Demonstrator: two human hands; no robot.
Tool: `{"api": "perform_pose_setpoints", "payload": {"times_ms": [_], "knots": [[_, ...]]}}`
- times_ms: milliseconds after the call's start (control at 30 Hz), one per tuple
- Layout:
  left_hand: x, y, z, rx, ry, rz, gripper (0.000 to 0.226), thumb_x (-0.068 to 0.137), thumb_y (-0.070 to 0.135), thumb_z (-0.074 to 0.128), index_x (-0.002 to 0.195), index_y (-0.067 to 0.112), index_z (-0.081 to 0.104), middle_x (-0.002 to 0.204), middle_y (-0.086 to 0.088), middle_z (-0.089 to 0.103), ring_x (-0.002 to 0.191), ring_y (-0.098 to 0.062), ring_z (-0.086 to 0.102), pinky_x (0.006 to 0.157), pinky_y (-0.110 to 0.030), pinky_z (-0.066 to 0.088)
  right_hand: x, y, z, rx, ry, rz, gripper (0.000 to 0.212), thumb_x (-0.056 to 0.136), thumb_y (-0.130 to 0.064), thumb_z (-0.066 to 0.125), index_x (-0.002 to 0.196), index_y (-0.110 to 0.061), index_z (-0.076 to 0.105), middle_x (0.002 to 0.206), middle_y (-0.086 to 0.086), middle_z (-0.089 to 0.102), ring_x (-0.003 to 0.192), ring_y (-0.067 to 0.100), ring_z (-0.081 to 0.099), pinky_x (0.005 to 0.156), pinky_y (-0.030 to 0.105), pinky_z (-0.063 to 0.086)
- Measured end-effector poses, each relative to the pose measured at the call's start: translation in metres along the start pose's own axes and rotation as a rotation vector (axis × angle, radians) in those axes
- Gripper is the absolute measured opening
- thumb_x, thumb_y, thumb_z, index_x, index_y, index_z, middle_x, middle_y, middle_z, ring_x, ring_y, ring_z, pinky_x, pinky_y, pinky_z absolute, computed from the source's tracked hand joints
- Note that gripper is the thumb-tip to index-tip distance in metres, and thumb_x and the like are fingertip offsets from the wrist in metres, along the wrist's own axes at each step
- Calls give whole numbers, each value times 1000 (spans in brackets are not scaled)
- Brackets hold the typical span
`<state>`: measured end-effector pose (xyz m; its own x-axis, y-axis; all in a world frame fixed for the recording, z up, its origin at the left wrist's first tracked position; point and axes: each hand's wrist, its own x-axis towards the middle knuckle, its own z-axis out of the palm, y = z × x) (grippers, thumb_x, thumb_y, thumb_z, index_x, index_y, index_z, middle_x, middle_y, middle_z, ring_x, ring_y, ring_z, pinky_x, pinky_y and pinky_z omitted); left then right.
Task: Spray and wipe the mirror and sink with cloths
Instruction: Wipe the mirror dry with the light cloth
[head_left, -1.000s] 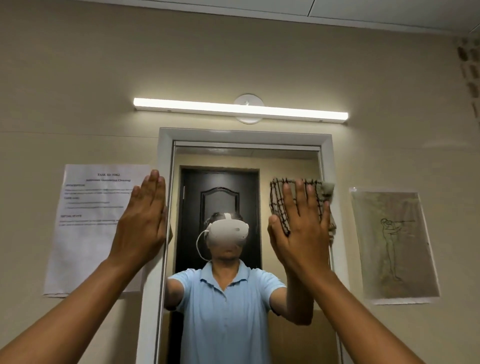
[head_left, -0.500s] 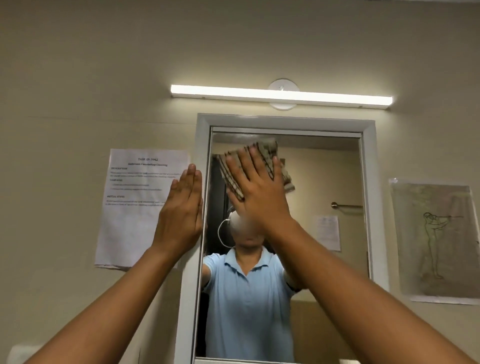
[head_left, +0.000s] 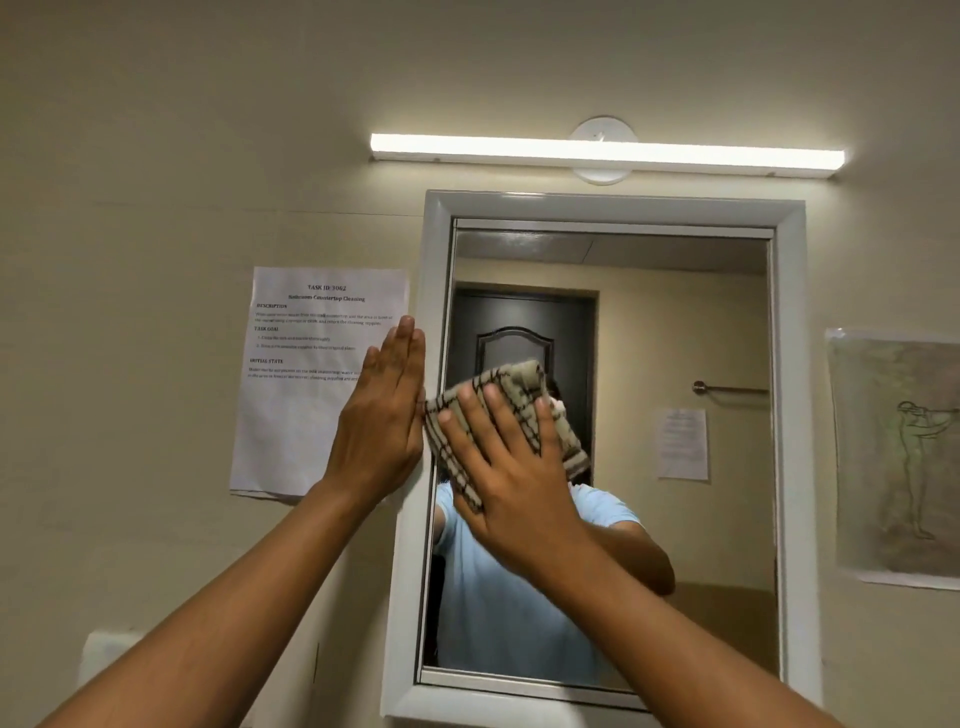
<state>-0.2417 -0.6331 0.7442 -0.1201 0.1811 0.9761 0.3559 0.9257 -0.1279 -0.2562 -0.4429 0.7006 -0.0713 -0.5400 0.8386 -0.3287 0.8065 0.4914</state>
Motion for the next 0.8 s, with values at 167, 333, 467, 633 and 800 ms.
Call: {"api": "perform_pose_setpoints", "payload": {"times_ms": [167,333,467,633,800], "knots": [[-6,3,-3,57,-24,12,71,93,5,39,157,8,8,166,-10,5,153,-19,4,125,-41,11,-58,-19,8,-8,-79,-189,71,95,-46,42,158,-23,20,166,5,16,154,26,7,116,63,14],[-8,7,-3,62,-44,5,60,102,33,19,157,10,7,165,-11,6,153,-22,6,125,-45,13,-26,14,3,-47,-42,-306,66,98,-49,39,158,-27,22,166,4,16,154,26,8,119,62,6],[-8,7,0,75,-12,24,70,90,8,32,157,10,11,165,-11,11,153,-23,11,123,-47,17,30,66,-14,-52,61,-113,67,94,-48,45,155,-26,30,164,5,22,153,27,15,116,65,13],[-7,7,-1,102,-10,16,73,87,5,33,157,9,10,165,-11,11,153,-24,11,124,-46,15,71,138,-46,-62,80,160,66,97,-51,37,157,-29,22,166,3,16,154,23,9,118,63,9],[-7,9,0,127,-14,17,71,89,9,31,157,9,9,164,-13,11,152,-26,11,124,-46,13,40,168,-54,-40,130,344,68,98,-51,37,158,-28,17,167,2,11,154,22,4,121,58,3]]}}
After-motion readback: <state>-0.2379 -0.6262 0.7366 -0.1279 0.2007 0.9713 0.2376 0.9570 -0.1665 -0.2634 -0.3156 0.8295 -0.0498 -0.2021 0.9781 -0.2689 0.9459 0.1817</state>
